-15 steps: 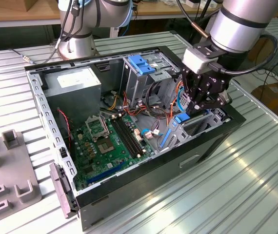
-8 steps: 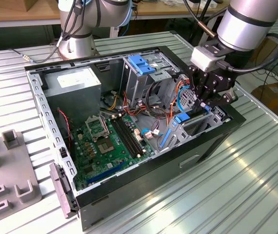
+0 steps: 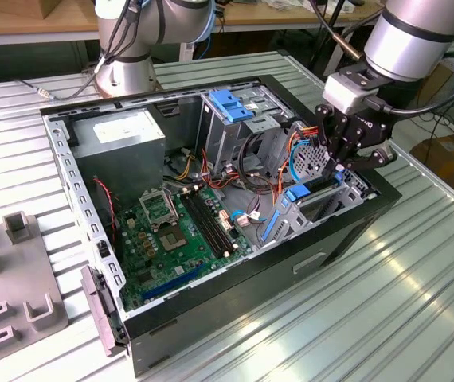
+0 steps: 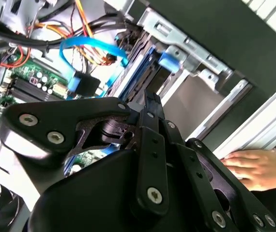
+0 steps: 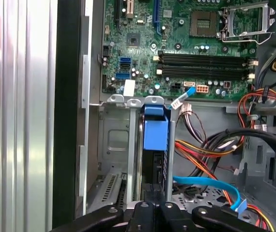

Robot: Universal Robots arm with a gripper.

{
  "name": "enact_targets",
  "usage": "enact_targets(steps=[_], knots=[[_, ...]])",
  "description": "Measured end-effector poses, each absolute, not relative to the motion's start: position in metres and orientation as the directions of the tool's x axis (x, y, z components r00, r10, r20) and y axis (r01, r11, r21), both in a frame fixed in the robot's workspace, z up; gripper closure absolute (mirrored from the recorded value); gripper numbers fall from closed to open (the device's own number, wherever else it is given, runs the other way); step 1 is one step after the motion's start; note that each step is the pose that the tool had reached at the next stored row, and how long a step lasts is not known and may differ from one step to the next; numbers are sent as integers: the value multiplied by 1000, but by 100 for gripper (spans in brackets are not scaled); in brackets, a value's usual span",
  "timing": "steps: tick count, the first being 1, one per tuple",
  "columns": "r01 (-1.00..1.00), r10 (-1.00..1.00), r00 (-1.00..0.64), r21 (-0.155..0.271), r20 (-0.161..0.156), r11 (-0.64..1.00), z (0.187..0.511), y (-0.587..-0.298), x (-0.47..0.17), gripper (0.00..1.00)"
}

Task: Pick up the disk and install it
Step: 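Insert the first disk wire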

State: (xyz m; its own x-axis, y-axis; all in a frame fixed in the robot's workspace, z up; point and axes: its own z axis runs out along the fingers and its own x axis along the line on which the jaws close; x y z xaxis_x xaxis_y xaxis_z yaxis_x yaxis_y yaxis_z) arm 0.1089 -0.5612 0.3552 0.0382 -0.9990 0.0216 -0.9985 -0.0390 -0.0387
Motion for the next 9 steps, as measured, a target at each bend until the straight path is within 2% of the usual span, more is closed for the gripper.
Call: enact_targets(steps=[9], knots=[[-998,-999,38,-39,25,-39,367,-557,129,89]])
